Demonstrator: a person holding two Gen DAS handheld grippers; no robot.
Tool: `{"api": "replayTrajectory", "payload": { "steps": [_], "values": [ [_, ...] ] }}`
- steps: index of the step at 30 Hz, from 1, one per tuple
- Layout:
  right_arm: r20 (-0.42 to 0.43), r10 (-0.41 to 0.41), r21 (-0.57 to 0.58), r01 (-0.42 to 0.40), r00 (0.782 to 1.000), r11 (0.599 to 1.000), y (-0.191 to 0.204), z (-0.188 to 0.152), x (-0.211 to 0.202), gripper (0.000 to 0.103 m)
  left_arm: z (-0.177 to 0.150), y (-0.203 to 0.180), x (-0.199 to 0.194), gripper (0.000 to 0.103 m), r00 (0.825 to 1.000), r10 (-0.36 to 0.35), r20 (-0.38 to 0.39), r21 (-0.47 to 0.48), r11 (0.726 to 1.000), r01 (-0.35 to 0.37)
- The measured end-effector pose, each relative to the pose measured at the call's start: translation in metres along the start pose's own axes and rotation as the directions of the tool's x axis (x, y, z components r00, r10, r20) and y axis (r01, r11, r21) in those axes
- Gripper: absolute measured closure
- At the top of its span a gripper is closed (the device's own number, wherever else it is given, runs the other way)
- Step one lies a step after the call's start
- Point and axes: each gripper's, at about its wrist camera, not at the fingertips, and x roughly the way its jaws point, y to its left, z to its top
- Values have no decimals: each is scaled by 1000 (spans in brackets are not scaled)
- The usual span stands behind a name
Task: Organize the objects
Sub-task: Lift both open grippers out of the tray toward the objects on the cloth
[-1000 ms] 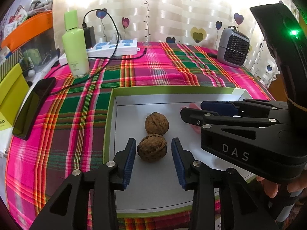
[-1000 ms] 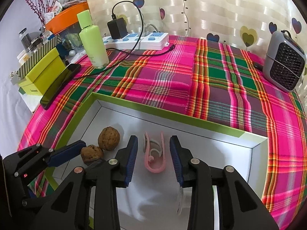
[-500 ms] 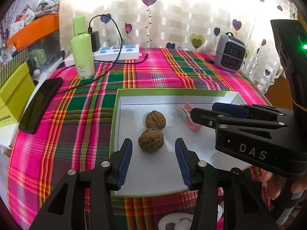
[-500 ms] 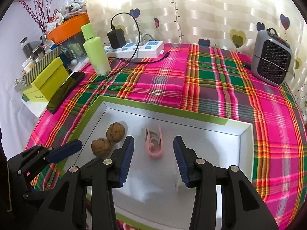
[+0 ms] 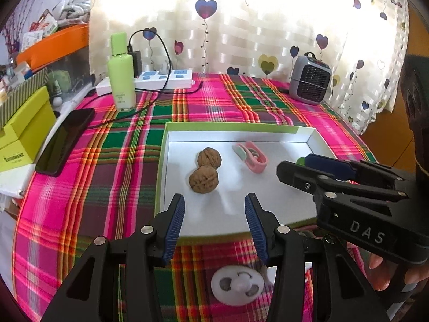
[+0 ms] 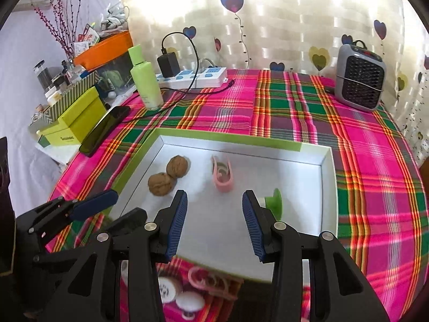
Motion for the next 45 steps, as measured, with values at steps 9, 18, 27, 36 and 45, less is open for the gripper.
{"api": "replayTrajectory", "payload": {
  "steps": [9, 18, 27, 36, 45],
  "values": [
    [32, 9, 39, -10, 999, 999, 2, -20, -24, 59, -15, -2, -20, 57, 1000, 4, 28, 7, 1000, -5],
    [64, -22, 31, 20, 998, 999, 6, -41, -43, 59, -33, 4, -35, 57, 999, -6, 36, -23, 1000, 6],
    [69, -31, 48, 27, 997, 998, 6, -67, -53, 59, -54, 10, -44, 57, 999, -23, 38, -30, 999, 24],
    [63, -71, 14, 71, 995, 997, 11, -86, -57, 59, -70, 12, -44, 57, 999, -37, 19, -42, 998, 38],
    [22, -126, -7, 127, 992, 992, 6, -102, -48, 59, -78, 15, -43, 57, 999, -38, 6, -54, 998, 38]
  ]
}}
